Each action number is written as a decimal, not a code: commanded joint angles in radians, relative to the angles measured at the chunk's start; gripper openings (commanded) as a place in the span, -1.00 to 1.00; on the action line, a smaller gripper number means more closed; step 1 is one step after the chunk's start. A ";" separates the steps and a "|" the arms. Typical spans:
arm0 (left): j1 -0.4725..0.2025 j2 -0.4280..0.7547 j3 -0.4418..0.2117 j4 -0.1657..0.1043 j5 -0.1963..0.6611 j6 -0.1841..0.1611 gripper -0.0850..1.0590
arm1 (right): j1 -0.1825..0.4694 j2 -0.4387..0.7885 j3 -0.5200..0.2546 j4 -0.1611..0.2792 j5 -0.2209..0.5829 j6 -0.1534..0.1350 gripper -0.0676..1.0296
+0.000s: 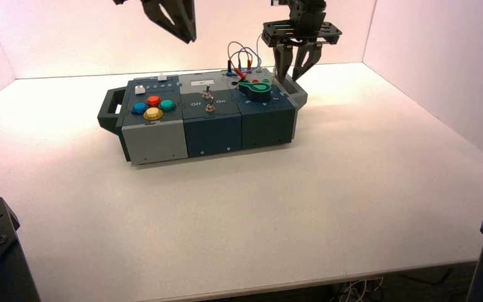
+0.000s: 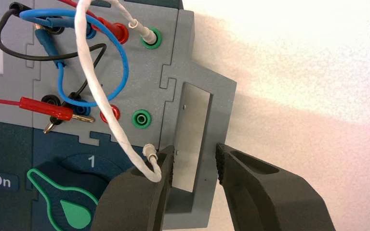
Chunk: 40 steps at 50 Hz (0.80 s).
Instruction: Flip the top switch off with the left gripper.
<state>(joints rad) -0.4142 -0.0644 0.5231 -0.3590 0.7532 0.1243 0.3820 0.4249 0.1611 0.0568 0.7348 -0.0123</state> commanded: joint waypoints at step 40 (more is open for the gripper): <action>-0.009 -0.005 -0.058 -0.017 0.003 0.006 -0.65 | -0.046 0.018 -0.020 -0.017 0.058 -0.003 -0.58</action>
<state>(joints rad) -0.4157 -0.0629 0.4893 -0.3651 0.7609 0.1289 0.3482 0.4510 0.1641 0.0445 0.7701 -0.0123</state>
